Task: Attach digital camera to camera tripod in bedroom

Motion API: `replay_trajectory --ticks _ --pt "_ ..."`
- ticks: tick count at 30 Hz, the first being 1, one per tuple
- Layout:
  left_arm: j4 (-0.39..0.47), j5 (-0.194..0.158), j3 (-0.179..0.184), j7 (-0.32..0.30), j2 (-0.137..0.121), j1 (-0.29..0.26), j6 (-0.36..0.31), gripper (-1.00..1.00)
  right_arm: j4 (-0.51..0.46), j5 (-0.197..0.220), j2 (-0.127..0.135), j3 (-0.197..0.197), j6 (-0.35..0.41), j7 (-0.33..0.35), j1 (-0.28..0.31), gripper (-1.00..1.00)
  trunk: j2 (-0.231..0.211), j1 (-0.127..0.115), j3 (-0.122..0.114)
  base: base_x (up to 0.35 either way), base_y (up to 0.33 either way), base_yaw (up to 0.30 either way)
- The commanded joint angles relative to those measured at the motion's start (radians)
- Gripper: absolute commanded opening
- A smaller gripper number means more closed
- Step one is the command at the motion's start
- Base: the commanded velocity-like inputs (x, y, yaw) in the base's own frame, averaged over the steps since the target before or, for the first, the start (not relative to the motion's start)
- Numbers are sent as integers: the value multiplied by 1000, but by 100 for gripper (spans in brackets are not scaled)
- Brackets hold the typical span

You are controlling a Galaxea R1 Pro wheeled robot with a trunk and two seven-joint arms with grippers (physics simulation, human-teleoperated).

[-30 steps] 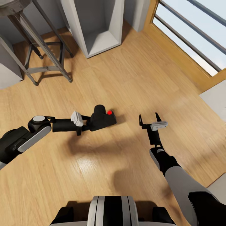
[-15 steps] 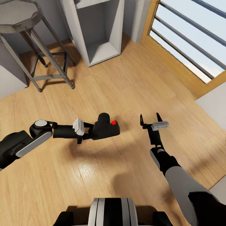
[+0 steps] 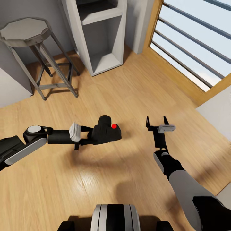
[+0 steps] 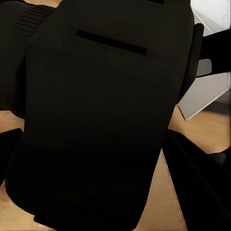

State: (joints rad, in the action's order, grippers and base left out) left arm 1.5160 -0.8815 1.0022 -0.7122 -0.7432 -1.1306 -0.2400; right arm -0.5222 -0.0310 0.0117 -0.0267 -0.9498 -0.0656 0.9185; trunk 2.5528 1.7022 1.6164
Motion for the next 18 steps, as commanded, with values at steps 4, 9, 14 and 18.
replay_trajectory --ticks 4,9,14,18 --pt "10 -33 2 0 -3 -2 -16 -100 1 1 1 -2 -2 -4 0 100 -1 -2 -15 0 0 0" --pt "14 -65 -3 0 -6 -2 -44 -100 1 3 1 -1 -1 -1 1 100 -2 -4 -34 0 0 0" --pt "13 -140 -17 0 -8 -2 -67 -100 0 3 1 -1 -1 9 0 100 -3 -6 -54 0 0 0" --pt "11 -176 -21 0 -14 -2 -73 -100 -3 3 1 -3 -1 14 0 100 -4 -8 -69 0 0 0"
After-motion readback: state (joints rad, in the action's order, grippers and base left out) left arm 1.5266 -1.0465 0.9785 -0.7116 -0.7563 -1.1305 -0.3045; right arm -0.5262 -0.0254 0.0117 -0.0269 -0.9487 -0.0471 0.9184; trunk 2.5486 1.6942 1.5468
